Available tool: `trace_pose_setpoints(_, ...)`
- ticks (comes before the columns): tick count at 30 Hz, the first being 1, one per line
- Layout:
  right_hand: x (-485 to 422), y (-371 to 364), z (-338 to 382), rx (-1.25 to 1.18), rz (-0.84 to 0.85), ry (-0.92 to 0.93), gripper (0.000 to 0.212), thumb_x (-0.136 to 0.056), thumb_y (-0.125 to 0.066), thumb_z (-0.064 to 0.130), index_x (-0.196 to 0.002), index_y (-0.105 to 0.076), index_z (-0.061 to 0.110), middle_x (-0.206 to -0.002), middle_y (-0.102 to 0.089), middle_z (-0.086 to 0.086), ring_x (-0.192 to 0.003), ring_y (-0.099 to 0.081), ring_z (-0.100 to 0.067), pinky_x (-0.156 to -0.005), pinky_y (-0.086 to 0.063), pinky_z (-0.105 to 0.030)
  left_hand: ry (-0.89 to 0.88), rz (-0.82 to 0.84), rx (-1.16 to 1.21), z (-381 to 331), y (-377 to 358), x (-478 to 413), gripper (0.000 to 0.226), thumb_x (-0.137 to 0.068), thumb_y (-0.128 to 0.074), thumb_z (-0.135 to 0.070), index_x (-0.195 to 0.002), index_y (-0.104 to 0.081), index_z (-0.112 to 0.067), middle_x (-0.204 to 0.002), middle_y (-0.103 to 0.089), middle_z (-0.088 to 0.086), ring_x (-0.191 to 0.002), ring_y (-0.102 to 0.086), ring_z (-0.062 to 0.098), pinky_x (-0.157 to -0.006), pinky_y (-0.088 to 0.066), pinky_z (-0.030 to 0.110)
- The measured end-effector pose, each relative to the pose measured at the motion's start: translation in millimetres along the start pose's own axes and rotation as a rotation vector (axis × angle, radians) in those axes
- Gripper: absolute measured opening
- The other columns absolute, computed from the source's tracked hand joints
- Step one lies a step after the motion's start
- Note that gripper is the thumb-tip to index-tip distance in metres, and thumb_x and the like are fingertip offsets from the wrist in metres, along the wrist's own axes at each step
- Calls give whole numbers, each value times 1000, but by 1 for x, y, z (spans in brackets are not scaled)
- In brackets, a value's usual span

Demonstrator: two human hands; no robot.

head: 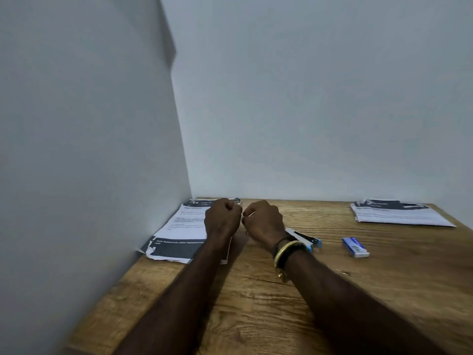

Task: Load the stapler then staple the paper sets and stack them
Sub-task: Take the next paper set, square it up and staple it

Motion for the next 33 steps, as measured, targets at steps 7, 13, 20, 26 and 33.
trace_pose_setpoints(7, -12, -35, 1, 186, 36, -62, 32, -90, -65, 36, -112, -70, 13, -121, -71, -14, -112, -67, -37, -83, -53, -36, 152, -12, 64, 27, 6, -15, 27, -88, -56, -12, -111, -68, -18, -121, -70, 5, -119, -60, 29, -98, -43, 32)
trace_pose_setpoints(13, -19, -46, 9, 182, 23, -73, 41, -93, -59, 43, -118, -69, 13, -125, -70, -15, -116, -65, -39, -88, -52, -38, 256, -22, 109, 34, 4, -19, 44, -88, -57, -12, -131, -55, -17, -134, -63, 10, -127, -55, 31, -103, -41, 33)
trace_pose_setpoints(20, -22, -51, 13, -119, -3, -134, 7, -84, -66, 24, -84, -73, 22, -104, -74, -3, -104, -69, -31, -88, -57, -37, 252, -99, 150, 32, 9, -24, 39, -89, -53, -12, -128, -58, -17, -131, -66, 9, -125, -57, 32, -101, -41, 34)
trace_pose_setpoints(26, -23, -55, 15, -389, 0, -167, 15, -79, -78, 25, -73, -65, 21, -86, -75, 1, -78, -76, -28, -67, -65, -42, 131, -266, 208, 21, 19, -20, 30, -94, -51, -10, -122, -60, -16, -123, -70, 8, -117, -61, 31, -95, -42, 33)
trace_pose_setpoints(33, -26, -49, 6, -577, -42, -222, 11, -84, -79, 16, -82, -68, 17, -94, -78, -8, -92, -76, -32, -81, -63, -55, -100, -347, 381, 1, 32, -7, 32, -88, -53, -3, -115, -64, -16, -107, -75, -4, -102, -67, 16, -86, -41, 21)
Point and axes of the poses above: each hand's wrist, its own x-axis away from the middle knuckle, its own y-axis out of the back of the hand, z = x × y, the point moved 3 cm from there along -x, towards the middle knuckle
